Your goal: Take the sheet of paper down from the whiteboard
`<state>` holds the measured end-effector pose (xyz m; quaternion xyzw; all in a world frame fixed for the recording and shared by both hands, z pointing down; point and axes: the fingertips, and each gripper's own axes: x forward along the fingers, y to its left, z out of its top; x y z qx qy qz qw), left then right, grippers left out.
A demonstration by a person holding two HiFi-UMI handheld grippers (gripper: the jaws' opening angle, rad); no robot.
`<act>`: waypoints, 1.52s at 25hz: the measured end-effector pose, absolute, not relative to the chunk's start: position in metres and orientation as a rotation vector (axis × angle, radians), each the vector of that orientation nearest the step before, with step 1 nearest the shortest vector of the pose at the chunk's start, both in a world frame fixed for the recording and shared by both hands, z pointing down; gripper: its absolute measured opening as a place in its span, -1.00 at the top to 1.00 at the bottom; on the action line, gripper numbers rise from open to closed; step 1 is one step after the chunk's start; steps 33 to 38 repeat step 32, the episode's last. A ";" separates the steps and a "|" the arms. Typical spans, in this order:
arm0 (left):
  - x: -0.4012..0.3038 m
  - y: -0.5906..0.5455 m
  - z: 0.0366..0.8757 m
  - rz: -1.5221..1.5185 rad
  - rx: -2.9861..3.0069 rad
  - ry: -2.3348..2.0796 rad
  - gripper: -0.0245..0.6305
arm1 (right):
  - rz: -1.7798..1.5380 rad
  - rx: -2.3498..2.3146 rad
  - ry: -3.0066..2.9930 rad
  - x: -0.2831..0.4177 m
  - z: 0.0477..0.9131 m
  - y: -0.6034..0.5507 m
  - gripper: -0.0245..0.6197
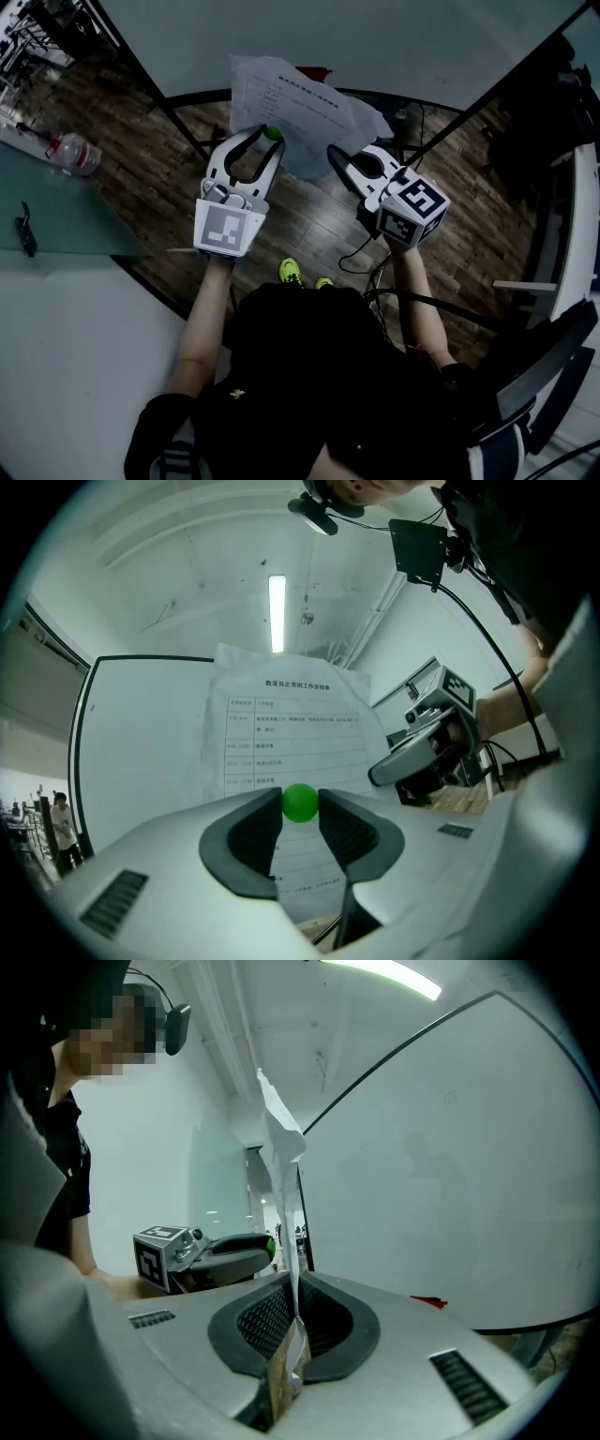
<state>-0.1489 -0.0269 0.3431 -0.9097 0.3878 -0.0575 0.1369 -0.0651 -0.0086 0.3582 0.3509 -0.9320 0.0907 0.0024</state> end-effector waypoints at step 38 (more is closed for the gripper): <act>-0.150 -0.019 0.335 -0.156 -2.589 1.174 0.49 | 0.195 1.039 -2.925 -0.069 0.350 0.001 0.84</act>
